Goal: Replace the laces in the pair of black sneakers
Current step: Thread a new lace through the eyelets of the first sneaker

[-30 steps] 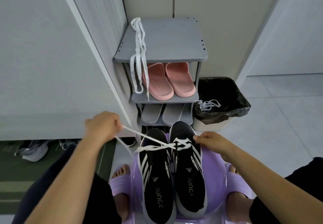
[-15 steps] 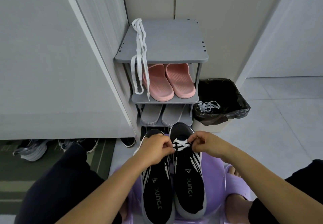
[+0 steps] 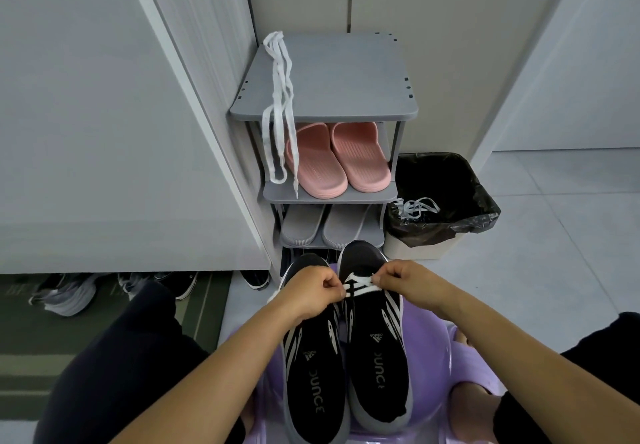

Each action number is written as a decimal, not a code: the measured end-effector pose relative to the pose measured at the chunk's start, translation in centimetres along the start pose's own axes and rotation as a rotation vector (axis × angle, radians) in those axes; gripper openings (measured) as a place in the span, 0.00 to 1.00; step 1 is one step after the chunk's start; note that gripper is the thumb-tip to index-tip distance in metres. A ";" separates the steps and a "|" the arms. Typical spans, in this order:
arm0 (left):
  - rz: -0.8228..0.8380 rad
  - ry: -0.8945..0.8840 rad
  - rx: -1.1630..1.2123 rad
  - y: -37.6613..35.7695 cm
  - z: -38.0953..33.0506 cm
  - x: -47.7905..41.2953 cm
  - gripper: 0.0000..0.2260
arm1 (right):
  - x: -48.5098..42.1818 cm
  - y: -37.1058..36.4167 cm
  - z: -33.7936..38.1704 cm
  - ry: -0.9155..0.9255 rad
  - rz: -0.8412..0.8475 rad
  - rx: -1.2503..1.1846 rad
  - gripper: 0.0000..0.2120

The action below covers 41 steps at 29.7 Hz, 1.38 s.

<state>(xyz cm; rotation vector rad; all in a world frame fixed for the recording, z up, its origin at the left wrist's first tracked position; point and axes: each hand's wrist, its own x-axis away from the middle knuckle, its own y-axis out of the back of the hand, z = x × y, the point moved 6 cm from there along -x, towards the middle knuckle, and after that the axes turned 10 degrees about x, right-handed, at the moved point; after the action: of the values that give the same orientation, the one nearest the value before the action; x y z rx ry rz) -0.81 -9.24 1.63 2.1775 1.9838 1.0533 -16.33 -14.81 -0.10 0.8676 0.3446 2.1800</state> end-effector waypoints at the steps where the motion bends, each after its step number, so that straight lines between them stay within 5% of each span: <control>1: 0.009 0.015 -0.051 -0.1 0.1 -0.1 0.07 | 0.0 -0.1 0.3 0.011 -0.033 0.027 0.06; 8: 0.095 0.045 -0.156 0.9 -0.4 0.5 0.05 | 0.3 -0.1 0.4 0.022 -0.119 0.116 0.06; 13: -0.073 -0.040 -0.283 1.2 -0.9 0.4 0.07 | 0.4 0.2 0.2 -0.013 -0.156 0.067 0.06; 16: -0.037 -0.018 -0.338 0.7 -0.6 -0.1 0.07 | 0.5 0.4 0.6 -0.003 -0.158 0.007 0.07; 22: 0.013 0.043 0.092 1.9 -1.4 -0.2 0.05 | 1.1 -0.2 3.1 0.125 -0.120 -0.038 0.09; 27: 0.032 -0.124 0.403 3.1 -4.6 0.8 0.05 | 1.3 -1.3 5.0 0.242 -0.041 0.091 0.09; 32: -0.005 -0.347 0.246 2.3 -7.3 1.3 0.06 | 1.2 0.0 6.1 0.267 -0.287 -0.037 0.13; 36: -0.272 -0.326 0.277 4.0 -6.2 0.0 0.13 | 1.6 3.0 5.9 0.226 -0.543 -0.137 0.08; 41: 0.125 -0.053 0.345 0.0 -3.6 -1.5 0.08 | 2.3 5.4 5.6 0.221 -0.663 -0.210 0.07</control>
<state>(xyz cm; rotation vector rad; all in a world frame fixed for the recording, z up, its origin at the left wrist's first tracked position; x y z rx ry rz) -2.46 -12.07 3.72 2.4931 2.1677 0.6952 -16.58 -16.94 7.75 0.3244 0.4295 1.6474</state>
